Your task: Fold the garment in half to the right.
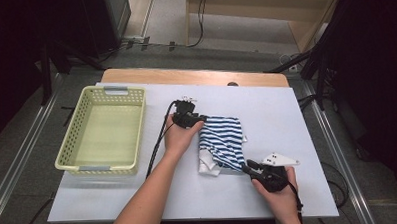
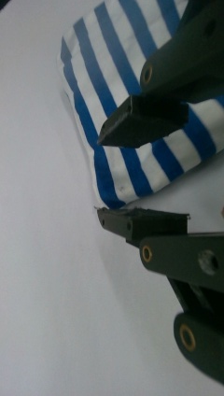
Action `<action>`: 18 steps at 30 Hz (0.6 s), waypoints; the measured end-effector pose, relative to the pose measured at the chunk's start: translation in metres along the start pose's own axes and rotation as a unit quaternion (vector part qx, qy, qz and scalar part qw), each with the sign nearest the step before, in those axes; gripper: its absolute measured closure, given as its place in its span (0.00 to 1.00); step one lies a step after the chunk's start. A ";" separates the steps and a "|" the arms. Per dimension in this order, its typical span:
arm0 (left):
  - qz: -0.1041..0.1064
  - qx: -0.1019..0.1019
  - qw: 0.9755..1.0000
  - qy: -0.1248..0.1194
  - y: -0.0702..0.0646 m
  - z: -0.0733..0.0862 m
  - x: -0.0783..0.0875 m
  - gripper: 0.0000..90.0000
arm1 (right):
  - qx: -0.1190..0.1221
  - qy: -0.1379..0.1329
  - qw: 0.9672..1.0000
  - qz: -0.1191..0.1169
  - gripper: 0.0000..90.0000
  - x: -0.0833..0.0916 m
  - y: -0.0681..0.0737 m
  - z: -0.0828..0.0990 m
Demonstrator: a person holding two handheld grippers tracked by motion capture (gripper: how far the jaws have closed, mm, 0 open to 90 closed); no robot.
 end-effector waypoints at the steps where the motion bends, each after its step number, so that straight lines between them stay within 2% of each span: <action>1: 0.001 -0.003 1.000 -0.006 -0.002 0.003 0.004 0.62 | 0.000 -0.006 1.000 0.004 0.61 0.001 0.000 0.000; 2: 0.002 -0.010 1.000 -0.012 -0.005 0.007 0.008 0.62 | 0.001 -0.014 1.000 0.008 0.60 0.004 0.000 -0.001; 4: 0.000 -0.025 0.999 -0.020 -0.010 0.015 0.019 0.68 | 0.010 -0.032 0.999 -0.004 0.58 0.011 0.001 -0.004; 6: 0.015 -0.038 0.999 -0.026 -0.015 0.025 0.029 0.83 | 0.029 -0.048 0.998 -0.016 0.58 0.017 0.006 -0.010; 8: 0.023 -0.056 0.998 -0.028 -0.022 0.037 0.036 0.98 | 0.046 -0.051 0.997 -0.035 0.58 0.019 0.013 -0.016; 11: 0.034 -0.072 0.996 -0.035 -0.032 0.054 0.047 1.00 | 0.071 -0.045 0.996 -0.041 0.58 0.014 0.025 -0.025; 15: 0.047 -0.096 0.994 -0.035 -0.046 0.075 0.058 1.00 | 0.092 -0.047 0.993 -0.055 0.58 0.006 0.040 -0.037; 18: 0.062 -0.113 0.991 -0.024 -0.056 0.090 0.061 1.00 | 0.113 -0.045 0.991 -0.049 0.58 0.000 0.051 -0.045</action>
Point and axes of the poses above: each handheld gripper's, and its own axes: x roughly backward along the jaws, z roughly out of its underside, y roughly to its left, the point moved 1 cm from there along -x, roughly forward along the jaws, and after that the axes turned 13 degrees about y, right-handed, at the moved point
